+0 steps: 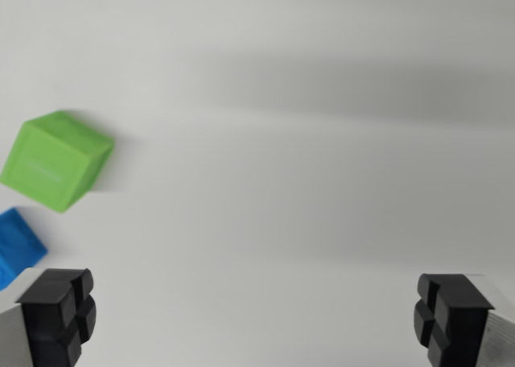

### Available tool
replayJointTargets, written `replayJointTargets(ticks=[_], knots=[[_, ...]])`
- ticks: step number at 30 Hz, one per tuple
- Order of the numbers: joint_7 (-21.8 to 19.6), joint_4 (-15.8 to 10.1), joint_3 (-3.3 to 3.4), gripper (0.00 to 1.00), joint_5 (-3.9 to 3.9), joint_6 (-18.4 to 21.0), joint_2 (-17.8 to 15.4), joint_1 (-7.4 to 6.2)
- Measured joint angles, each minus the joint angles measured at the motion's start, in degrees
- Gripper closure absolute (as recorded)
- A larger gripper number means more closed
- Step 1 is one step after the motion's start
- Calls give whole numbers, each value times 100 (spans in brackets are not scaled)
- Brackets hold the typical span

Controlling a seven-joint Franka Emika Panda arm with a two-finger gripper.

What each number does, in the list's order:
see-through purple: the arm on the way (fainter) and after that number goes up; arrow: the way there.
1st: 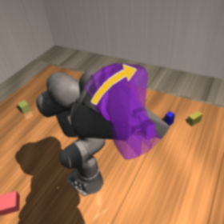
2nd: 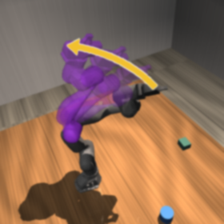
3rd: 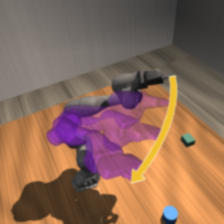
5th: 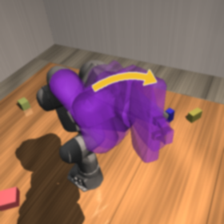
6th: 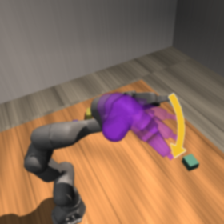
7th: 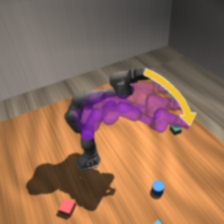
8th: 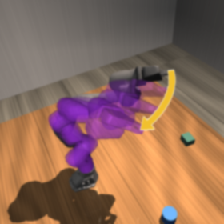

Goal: Stack cube

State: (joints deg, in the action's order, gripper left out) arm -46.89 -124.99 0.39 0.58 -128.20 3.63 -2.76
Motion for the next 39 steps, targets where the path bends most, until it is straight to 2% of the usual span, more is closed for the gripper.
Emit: replayJointTargets(ticks=[21,39], knots=[[88,-703,-256,0,4,-647,-56,-331],[115,-1220,-537,0,27,-1274,49,-678]])
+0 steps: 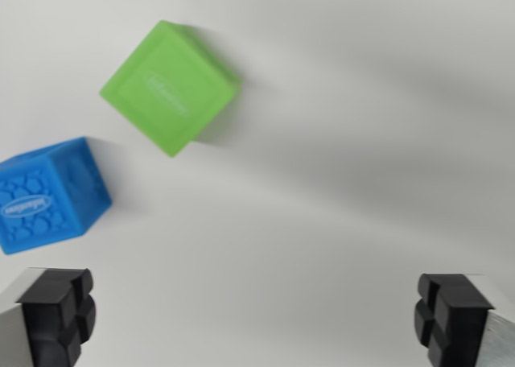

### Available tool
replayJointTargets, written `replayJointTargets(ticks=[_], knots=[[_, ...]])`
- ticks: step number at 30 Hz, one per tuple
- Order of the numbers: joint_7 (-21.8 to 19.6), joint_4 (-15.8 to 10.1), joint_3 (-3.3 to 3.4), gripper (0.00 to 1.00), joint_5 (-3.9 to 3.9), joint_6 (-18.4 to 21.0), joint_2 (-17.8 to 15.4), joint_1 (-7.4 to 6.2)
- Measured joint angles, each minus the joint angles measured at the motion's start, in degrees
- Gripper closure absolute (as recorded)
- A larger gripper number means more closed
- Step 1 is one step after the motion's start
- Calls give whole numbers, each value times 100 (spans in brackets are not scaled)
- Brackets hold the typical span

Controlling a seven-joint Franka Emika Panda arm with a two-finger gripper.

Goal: Stack cube

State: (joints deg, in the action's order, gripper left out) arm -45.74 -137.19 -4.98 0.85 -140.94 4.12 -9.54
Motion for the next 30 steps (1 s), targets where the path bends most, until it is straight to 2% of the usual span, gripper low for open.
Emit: replayJointTargets(ticks=[18,30], knots=[[-38,-330,-283,0,109,-665,338,-419],[-149,-412,-405,0,252,-1061,656,-741]])
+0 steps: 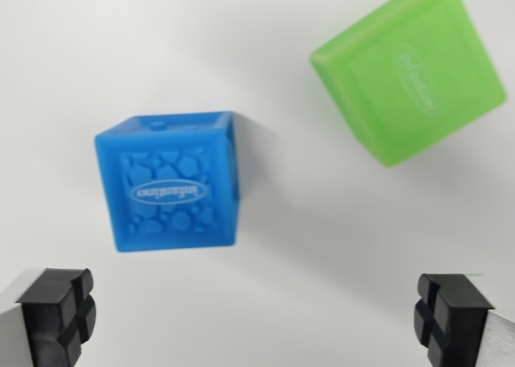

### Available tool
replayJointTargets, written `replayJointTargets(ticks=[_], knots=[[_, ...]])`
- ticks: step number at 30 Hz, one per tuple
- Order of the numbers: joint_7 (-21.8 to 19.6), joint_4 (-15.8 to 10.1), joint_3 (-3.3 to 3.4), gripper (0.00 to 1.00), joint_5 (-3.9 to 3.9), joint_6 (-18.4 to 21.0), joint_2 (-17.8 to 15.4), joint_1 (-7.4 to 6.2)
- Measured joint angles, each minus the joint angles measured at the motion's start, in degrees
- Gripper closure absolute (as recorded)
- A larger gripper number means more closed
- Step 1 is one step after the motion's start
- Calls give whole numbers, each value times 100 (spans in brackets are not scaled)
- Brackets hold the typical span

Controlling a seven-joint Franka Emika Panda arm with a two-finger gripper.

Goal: Stack cube

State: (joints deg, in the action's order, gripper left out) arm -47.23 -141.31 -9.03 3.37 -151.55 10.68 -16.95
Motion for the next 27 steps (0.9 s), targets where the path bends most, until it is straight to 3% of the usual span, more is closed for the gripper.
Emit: replayJointTargets(ticks=[11,17,27], knots=[[-170,-7,-51,0,201,-388,387,-366],[-278,46,70,0,372,-745,826,-427],[-414,178,268,0,542,-1191,1400,-594]])
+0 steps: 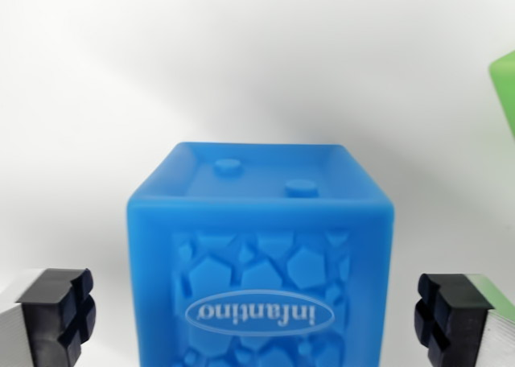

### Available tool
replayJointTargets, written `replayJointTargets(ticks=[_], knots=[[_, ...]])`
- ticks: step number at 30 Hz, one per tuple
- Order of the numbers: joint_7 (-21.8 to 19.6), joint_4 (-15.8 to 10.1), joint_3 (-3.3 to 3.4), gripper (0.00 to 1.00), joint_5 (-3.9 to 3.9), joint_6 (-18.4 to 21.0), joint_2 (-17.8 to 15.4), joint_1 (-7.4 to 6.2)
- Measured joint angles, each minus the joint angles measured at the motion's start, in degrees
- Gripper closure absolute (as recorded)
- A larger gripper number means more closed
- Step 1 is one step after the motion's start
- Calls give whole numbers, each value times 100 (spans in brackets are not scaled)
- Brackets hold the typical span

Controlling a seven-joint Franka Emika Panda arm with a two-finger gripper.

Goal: Stack cube

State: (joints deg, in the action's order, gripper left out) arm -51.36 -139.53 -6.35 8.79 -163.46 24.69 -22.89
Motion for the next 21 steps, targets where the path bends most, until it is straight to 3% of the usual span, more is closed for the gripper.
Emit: replayJointTargets(ticks=[10,11,21], knots=[[-22,81,126,0,22,-215,285,-118],[-22,82,129,100,22,-219,289,-121],[-22,85,133,100,21,-223,289,-122]])
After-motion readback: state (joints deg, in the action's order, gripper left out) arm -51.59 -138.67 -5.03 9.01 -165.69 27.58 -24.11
